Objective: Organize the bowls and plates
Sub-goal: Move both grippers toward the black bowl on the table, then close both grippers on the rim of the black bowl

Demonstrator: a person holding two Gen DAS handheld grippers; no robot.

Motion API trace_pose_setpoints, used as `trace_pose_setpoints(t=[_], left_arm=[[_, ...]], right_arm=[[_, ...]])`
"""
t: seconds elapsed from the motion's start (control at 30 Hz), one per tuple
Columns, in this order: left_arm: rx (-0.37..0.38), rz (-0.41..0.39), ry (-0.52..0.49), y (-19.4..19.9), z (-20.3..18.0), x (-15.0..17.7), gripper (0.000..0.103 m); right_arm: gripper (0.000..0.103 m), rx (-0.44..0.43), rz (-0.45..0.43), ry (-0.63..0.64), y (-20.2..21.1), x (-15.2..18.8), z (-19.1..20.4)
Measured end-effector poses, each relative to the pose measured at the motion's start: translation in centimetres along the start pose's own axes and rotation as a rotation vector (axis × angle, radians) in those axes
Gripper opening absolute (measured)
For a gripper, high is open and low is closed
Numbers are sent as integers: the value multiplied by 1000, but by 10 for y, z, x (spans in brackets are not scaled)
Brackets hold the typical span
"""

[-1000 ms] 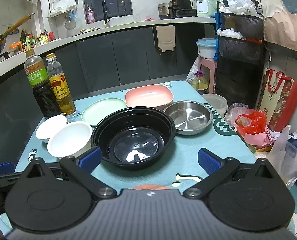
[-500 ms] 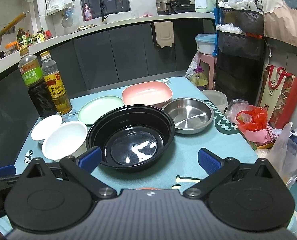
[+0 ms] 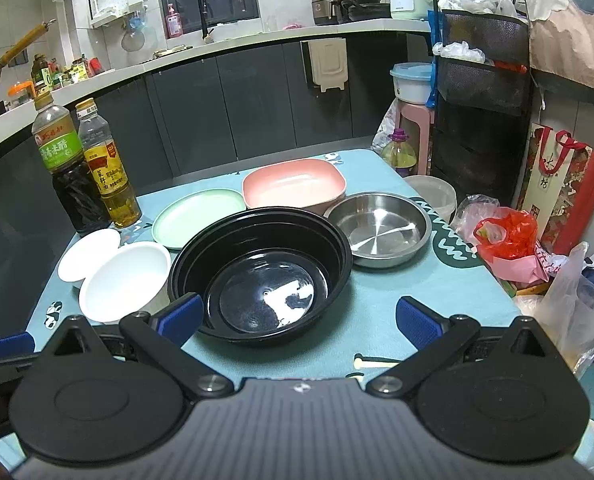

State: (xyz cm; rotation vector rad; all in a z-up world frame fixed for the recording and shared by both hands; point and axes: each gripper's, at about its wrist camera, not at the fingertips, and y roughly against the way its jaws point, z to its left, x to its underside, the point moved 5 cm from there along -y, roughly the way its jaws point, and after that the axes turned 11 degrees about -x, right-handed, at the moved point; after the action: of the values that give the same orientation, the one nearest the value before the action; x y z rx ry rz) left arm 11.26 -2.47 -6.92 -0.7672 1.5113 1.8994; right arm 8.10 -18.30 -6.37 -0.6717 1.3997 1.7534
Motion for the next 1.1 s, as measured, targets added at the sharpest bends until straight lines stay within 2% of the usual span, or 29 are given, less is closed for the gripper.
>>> trace_pose_setpoints(t=[0.37, 0.63, 0.93, 1.1], left_arm=[[9, 12, 2, -5, -4, -1, 69], [45, 33, 11, -14, -12, -5, 65], [152, 127, 98, -34, -18, -21, 55], [225, 179, 112, -40, -28, -22, 46]], right_arm=[[59, 2, 2, 0, -1, -1, -1], [59, 13, -3, -7, -8, -4, -11], [59, 31, -22, -51, -15, -16, -32], [58, -52, 40, -136, -28, -18, -46]])
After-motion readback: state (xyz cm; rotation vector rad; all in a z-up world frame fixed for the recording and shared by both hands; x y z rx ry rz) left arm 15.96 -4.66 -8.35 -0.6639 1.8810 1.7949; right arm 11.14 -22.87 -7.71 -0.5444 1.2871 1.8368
